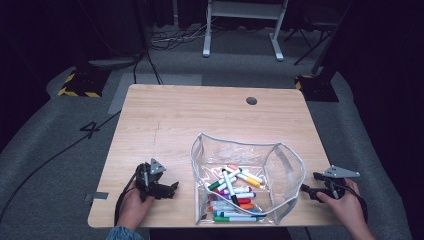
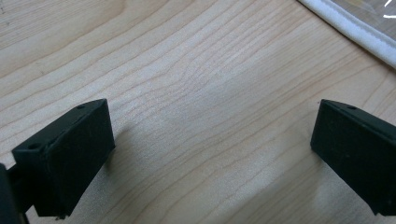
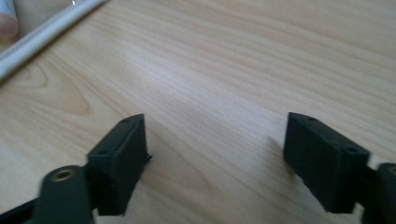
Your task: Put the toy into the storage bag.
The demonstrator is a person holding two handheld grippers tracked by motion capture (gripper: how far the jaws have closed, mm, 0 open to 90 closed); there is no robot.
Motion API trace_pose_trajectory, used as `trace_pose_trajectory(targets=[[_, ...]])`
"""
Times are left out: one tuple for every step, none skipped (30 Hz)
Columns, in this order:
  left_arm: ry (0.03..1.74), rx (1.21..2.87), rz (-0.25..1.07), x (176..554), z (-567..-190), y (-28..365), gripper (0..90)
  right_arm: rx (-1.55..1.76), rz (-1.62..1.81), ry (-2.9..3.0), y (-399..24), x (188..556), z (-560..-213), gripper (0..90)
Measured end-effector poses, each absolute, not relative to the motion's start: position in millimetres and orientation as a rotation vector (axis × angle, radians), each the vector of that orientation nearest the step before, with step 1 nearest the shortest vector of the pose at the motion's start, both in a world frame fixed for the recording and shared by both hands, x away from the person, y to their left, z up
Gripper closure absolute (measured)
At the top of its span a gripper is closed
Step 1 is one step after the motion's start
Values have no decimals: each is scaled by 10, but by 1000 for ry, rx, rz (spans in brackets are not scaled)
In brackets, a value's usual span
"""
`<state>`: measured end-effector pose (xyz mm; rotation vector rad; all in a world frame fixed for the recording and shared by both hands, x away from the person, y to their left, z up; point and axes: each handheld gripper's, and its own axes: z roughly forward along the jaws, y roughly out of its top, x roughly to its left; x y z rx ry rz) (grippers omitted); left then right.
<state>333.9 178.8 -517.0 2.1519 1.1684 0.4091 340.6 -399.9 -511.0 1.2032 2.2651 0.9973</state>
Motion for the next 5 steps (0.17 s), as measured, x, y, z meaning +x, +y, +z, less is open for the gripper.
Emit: trace_pose_trajectory(targets=[[1169, 2150, 411, 3337, -5170, 1787, 0, 1199, 997, 2266, -3993, 3408, -5112, 185], [1170, 2151, 411, 3337, -5170, 1787, 0, 1199, 997, 2264, -3992, 3407, -5113, 185], [1170, 2150, 411, 3337, -5170, 1787, 0, 1197, 997, 2262, -3992, 3406, -5114, 187], [1170, 2150, 411, 3337, -5170, 1787, 0, 1197, 996, 2259, -3989, 3403, -5114, 190], [1170, 2150, 411, 3337, -5170, 1787, 0, 1197, 995, 2257, -3988, 3401, -5114, 191]])
